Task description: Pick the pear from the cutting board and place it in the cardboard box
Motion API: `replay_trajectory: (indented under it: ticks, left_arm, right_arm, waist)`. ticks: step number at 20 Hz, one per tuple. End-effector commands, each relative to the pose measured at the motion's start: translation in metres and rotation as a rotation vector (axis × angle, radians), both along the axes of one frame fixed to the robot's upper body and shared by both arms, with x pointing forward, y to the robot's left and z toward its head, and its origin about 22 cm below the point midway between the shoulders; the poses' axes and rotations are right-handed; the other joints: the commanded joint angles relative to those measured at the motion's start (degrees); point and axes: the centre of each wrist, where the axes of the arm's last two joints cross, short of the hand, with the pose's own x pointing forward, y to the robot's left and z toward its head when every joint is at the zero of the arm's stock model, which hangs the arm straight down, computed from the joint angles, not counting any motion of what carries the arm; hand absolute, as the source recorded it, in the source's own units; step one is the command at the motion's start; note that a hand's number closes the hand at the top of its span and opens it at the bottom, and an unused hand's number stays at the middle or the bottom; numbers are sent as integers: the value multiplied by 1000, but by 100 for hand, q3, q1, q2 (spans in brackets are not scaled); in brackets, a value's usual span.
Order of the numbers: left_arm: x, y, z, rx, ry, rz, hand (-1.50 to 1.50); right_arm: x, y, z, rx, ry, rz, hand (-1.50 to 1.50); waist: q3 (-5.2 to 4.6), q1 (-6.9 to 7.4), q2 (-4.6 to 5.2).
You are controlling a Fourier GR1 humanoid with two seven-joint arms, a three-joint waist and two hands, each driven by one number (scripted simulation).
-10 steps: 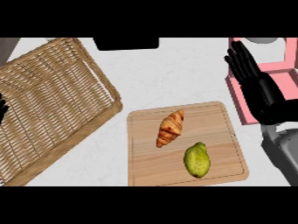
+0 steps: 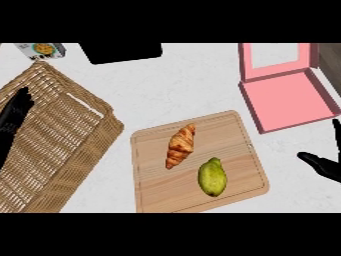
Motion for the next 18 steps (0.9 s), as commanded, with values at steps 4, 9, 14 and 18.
replay_trajectory:
  ticks: [4,9,14,18]
  left_arm:
    - [17,-43,8,18,-15,-183,0]
    - [22,-70,13,28,-8,-227,0]
    - [29,-70,13,30,-11,-232,0]
    - [40,-91,36,9,-29,-224,0]
  right_arm:
    - [-130,-17,-71,-119,-18,-125,-150]
    - [-155,-18,-69,-293,-54,-20,-150]
    - [-151,-21,-42,-449,119,192,-150]
    - [-140,-13,-5,-547,189,323,-150]
  waist:
    - [-42,511,51]
    - [-47,728,57]
    - [-58,819,74]
    - [-58,804,67]
